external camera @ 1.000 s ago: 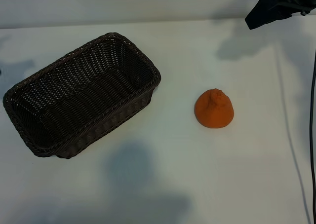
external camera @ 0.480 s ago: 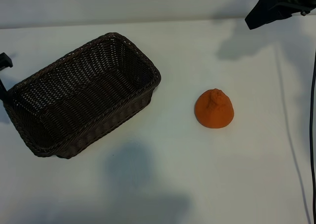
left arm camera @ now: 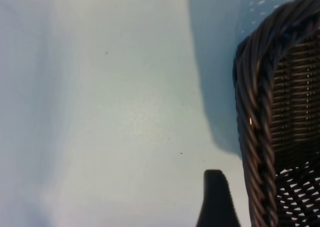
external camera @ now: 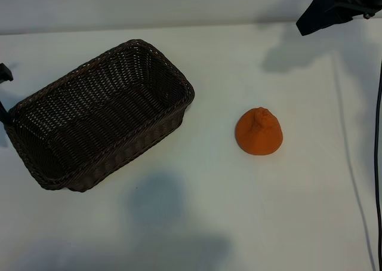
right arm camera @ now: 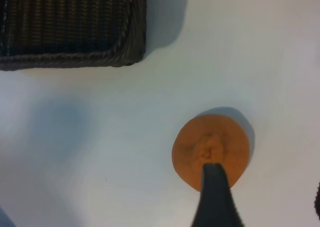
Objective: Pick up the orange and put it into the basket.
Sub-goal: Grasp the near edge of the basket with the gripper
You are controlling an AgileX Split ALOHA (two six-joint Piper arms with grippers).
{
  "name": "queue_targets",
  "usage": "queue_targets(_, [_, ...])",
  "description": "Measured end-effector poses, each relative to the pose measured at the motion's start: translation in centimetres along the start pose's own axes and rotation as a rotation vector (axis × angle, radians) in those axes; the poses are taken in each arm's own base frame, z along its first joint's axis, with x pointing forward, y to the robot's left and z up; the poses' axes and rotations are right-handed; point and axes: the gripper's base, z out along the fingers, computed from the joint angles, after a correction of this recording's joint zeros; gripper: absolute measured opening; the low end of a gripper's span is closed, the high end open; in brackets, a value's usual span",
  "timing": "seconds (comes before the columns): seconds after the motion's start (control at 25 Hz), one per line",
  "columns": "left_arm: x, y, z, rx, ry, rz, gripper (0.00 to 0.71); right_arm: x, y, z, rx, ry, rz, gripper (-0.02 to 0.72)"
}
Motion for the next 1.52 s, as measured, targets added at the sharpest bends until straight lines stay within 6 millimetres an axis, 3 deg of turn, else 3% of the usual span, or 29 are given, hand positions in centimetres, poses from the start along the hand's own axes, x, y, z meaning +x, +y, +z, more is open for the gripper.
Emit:
queue_targets(0.68, [-1.8, 0.3, 3.9, -0.022, 0.062, -0.024, 0.520, 0.0, 0.0, 0.0, 0.000, 0.000, 0.000, 0.462])
queue_targets(1.32, [-0.3, 0.9, 9.5, 0.055, 0.070, -0.051, 0.520, 0.0, 0.0, 0.0, 0.000, 0.000, 0.000, 0.462])
queue_targets(1.52, [-0.5, 0.0, 9.9, 0.170, 0.043, -0.037, 0.508, 0.0, 0.0, 0.0, 0.000, 0.000, 0.000, 0.462])
